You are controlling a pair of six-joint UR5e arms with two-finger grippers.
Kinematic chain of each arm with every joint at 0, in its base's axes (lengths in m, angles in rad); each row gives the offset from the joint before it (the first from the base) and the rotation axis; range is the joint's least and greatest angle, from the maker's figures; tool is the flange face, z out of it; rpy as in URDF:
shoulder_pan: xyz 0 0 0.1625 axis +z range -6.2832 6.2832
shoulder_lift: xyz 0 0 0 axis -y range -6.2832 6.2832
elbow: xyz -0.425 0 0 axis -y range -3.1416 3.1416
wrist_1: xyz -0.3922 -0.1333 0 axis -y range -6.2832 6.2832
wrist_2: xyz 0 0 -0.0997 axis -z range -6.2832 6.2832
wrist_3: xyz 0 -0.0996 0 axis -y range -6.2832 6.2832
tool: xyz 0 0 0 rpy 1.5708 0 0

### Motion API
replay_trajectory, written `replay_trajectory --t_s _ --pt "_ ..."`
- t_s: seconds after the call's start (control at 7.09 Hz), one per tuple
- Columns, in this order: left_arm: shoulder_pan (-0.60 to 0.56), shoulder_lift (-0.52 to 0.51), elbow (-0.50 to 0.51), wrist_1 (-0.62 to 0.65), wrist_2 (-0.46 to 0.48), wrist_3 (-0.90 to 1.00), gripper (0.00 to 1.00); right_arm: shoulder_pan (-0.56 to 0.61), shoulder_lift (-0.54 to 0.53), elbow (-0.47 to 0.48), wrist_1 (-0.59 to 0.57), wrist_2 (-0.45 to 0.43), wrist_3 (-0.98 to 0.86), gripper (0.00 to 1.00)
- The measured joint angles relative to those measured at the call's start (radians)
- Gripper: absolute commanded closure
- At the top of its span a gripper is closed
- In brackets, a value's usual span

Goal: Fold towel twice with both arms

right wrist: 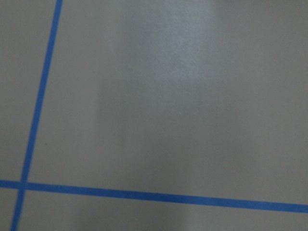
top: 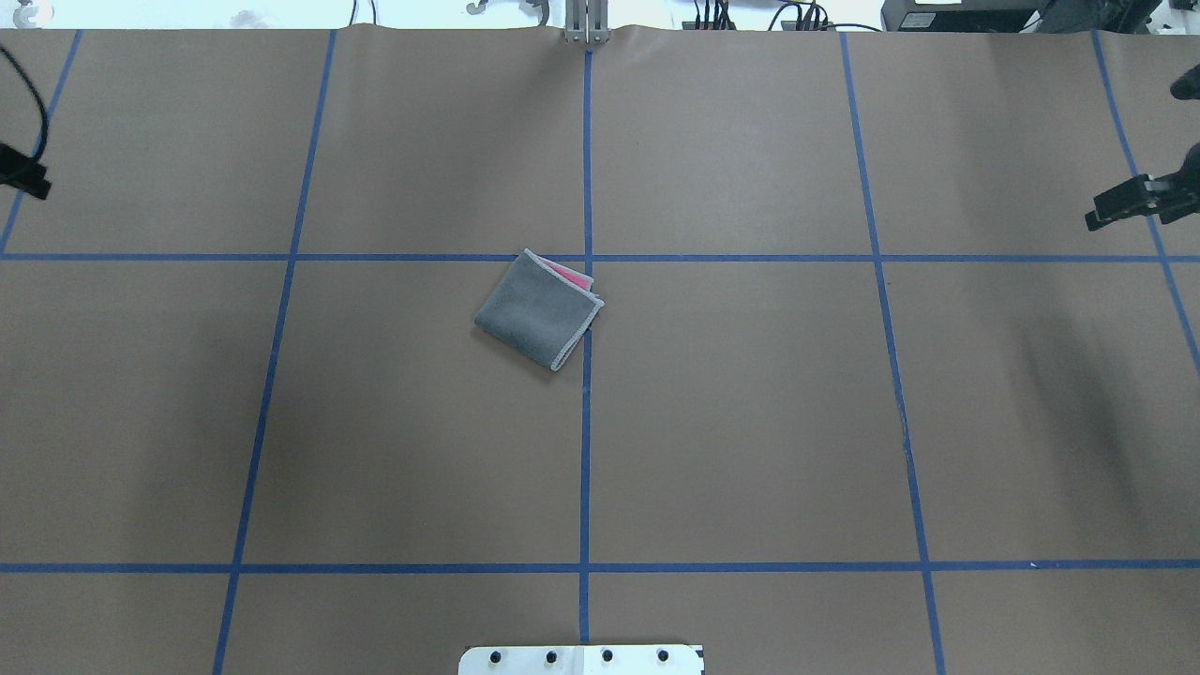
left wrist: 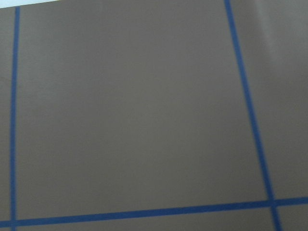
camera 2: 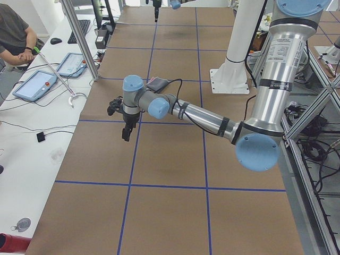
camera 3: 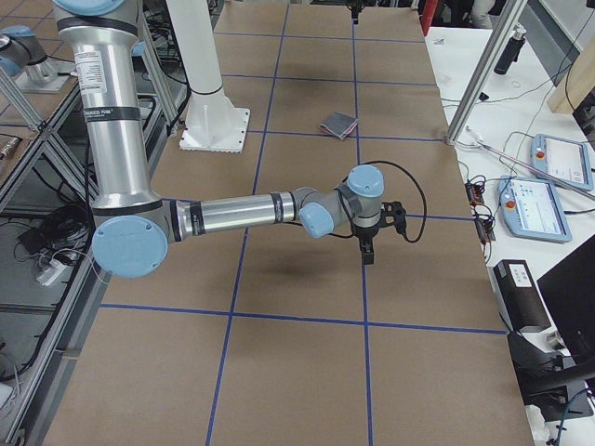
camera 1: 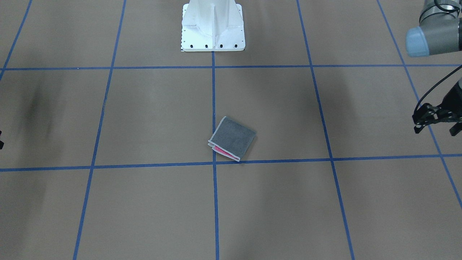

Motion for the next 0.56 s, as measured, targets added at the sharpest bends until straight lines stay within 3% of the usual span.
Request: replay_trajectory --t_s 0.28,0.56 --pt "-0.086 0.151 -0.026 -0.004 -0.137 0.102 0.00 0.055 -0.063 0.005 -0.010 0.054 -0.047 0.00" --pt "-0.179 0.226 -0.030 -0.003 -0.249 0.193 0.00 0.068 -0.090 0.010 -0.019 0.065 -0.066 0.00"
